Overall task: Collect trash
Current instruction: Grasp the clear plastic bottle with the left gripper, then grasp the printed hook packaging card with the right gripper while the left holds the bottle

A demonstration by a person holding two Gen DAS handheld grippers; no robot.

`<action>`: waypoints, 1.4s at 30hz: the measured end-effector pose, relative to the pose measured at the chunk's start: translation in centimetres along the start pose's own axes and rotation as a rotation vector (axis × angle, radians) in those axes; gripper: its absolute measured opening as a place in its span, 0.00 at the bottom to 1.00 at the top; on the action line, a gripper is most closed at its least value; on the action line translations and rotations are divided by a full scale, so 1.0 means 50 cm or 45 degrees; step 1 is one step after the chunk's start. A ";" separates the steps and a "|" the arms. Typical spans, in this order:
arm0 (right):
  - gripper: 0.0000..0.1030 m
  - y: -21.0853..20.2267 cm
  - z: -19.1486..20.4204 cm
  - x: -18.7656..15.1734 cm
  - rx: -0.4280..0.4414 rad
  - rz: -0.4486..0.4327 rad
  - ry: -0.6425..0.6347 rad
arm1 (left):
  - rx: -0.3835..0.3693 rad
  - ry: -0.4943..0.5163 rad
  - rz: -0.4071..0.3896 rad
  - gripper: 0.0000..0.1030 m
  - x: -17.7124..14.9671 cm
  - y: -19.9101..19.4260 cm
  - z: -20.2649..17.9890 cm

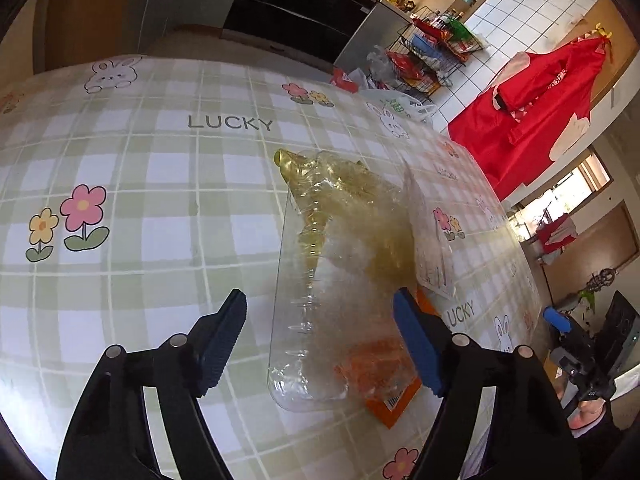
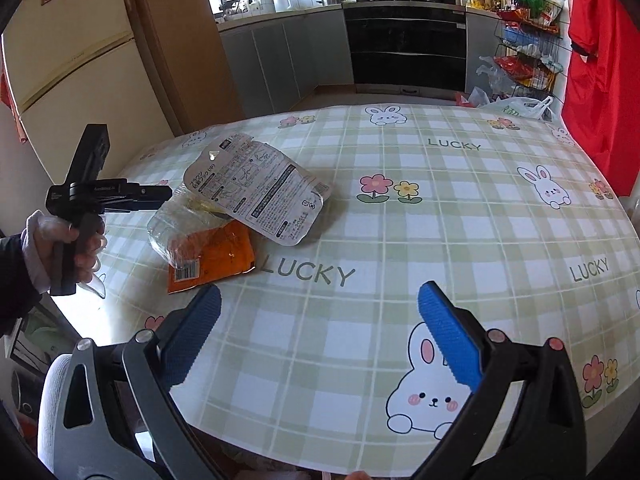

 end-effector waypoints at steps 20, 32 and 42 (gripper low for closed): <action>0.95 0.166 0.072 0.097 0.078 0.108 -0.235 | -0.092 0.093 0.060 0.55 -0.002 0.040 -0.002; 0.94 0.315 0.182 0.120 0.018 0.208 -0.601 | -0.129 0.075 -0.010 0.38 -0.033 -0.049 -0.021; 0.79 0.310 0.167 0.127 0.104 0.190 -0.521 | -0.247 0.033 0.010 0.33 -0.051 -0.077 -0.029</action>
Point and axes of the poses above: each gripper's, at about its wrist camera, not at the fingertips, and y roughly the way its jaws point, z to its left, x to its top, the point moved 1 cm from there along y, roughly the way its jaws point, and after that the axes turned 1 degree about -x, right-handed, at the moved point
